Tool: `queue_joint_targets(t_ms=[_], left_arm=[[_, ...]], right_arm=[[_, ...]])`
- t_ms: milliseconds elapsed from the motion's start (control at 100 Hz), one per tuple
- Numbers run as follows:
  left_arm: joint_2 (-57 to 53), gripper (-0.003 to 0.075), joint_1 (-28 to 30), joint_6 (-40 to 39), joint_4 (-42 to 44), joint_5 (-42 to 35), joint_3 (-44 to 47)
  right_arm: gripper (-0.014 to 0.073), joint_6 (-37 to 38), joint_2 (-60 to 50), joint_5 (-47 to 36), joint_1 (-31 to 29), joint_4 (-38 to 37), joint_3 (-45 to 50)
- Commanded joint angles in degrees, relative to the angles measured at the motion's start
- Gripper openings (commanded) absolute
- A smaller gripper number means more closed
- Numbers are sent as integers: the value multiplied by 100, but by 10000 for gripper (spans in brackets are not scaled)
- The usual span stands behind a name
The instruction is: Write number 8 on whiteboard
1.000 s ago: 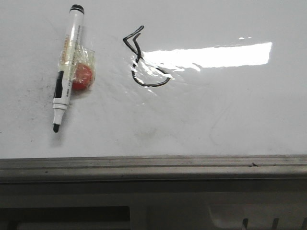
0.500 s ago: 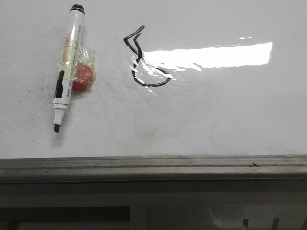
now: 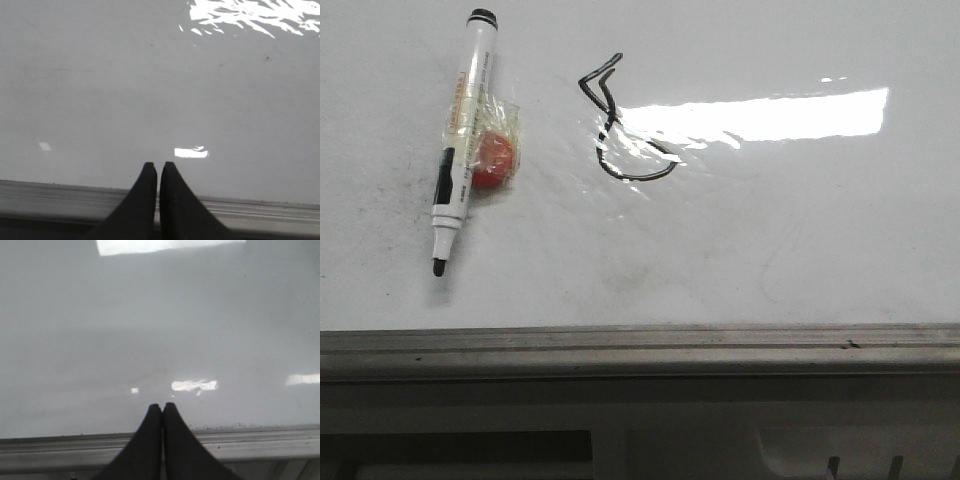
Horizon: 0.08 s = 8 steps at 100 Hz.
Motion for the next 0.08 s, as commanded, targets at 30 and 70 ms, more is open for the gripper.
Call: queue_joint_targets(t_ms=[30,70], left_arm=[[-173,-20,-4,-3,-72,-255,186],[-173,-20,-4,-3,-72,-255,186]], right_arm=[[-63,-63,-109,-148,-46,-35,75],[-63,-63,-109,-148,-46,-35,75]])
